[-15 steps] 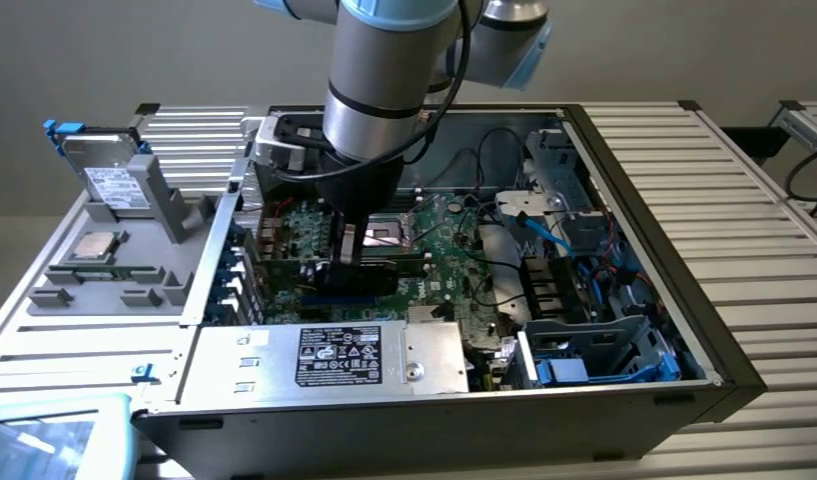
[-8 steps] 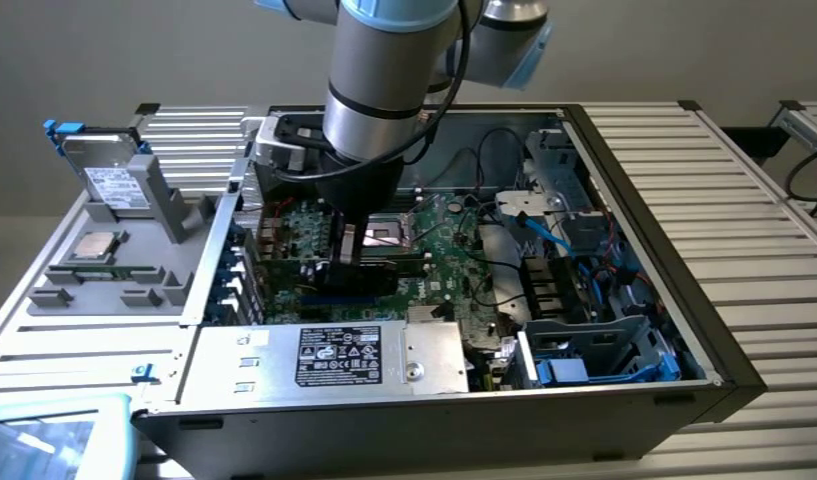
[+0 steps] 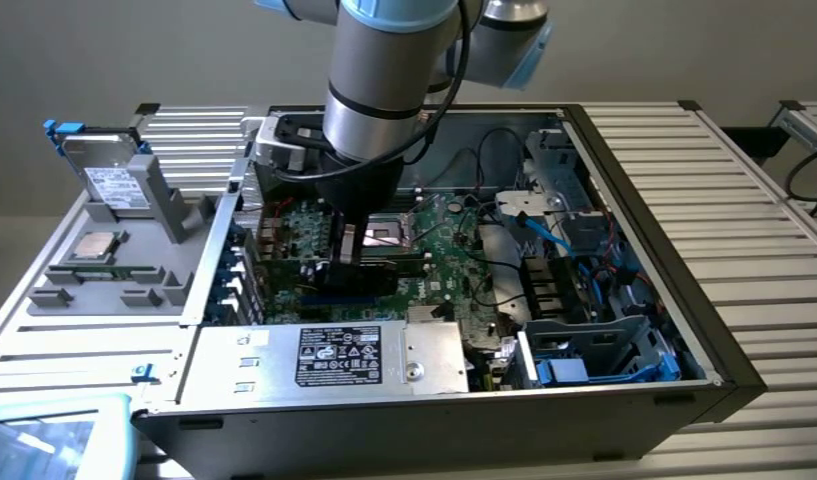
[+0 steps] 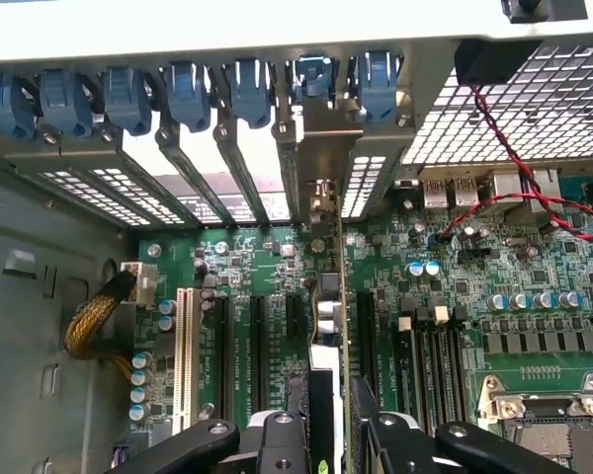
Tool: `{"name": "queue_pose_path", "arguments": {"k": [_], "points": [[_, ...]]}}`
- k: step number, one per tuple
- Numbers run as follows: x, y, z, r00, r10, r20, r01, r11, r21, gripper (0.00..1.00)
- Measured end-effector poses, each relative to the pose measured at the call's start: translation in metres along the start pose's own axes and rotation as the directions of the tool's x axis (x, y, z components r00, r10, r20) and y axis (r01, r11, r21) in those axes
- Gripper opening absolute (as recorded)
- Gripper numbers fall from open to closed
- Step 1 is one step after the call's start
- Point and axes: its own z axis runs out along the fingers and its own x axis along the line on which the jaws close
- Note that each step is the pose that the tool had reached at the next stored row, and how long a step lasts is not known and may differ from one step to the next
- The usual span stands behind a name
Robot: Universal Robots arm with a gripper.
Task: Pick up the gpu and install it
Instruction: 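Insert the gpu into the slot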
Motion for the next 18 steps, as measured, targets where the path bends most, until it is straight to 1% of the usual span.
{"name": "queue_pose_path", "arguments": {"k": [9,15,16,18], "points": [[0.0000,-0.0002,0.0007,1.0000,0.000,0.0000,0.000,1.0000,0.0001,0.27],[-0.0009,0.0006,-0.0028,1.0000,0.000,-0.0001,0.000,1.0000,0.0003,0.27],[-0.0008,0.0007,-0.0029,1.0000,-0.001,0.0008,0.001,1.0000,0.0002,0.27],[-0.0006,0.0010,-0.0027,1.0000,-0.002,0.0058,0.002,1.0000,0.0011,0.27]]}}
